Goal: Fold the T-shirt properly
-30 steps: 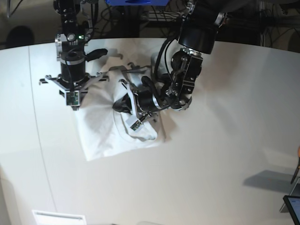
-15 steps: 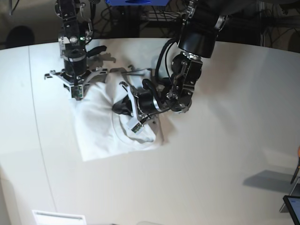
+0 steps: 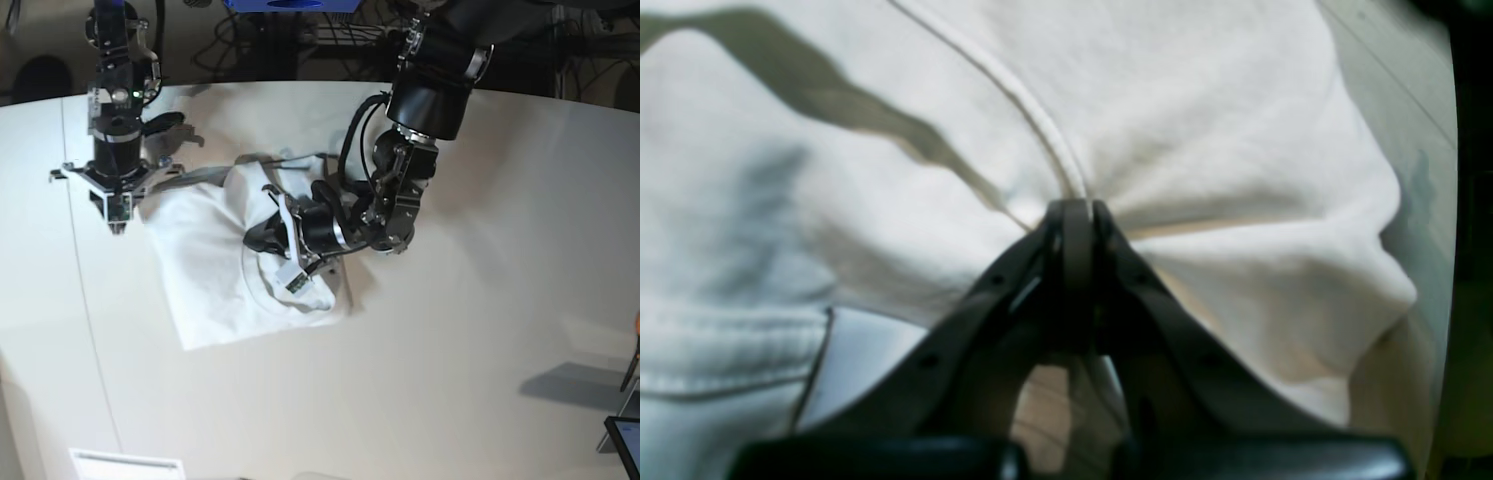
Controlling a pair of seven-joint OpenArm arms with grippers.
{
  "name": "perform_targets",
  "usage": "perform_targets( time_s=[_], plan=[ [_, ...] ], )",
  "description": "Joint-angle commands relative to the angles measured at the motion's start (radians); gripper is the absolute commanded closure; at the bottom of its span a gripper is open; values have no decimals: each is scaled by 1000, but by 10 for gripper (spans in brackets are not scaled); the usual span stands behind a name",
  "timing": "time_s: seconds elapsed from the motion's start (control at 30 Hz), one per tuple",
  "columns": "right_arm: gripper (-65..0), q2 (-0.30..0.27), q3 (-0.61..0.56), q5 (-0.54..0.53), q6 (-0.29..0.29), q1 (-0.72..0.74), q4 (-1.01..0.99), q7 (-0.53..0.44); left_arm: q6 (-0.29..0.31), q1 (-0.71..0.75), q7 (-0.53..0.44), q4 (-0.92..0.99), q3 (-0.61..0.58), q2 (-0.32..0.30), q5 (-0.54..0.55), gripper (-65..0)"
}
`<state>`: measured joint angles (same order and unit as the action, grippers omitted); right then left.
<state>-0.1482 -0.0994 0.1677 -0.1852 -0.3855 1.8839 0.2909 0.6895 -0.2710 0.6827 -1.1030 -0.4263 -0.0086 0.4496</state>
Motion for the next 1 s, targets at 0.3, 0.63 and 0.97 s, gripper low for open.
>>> perform_targets(
  time_s=[0.3, 0.63, 0.97],
  plan=[
    [-1, 38, -158, 3, 23, 87, 27, 55, -60, 0, 102, 13, 1, -14, -119, 0],
    [-1, 45, -125, 3, 25, 153, -272, -22, -60, -3, 102, 11, -52, -20, -119, 0],
    [0, 48, -182, 3, 28, 24, 39, 57, -60, -6, 102, 13, -44, -20, -119, 0]
  ],
)
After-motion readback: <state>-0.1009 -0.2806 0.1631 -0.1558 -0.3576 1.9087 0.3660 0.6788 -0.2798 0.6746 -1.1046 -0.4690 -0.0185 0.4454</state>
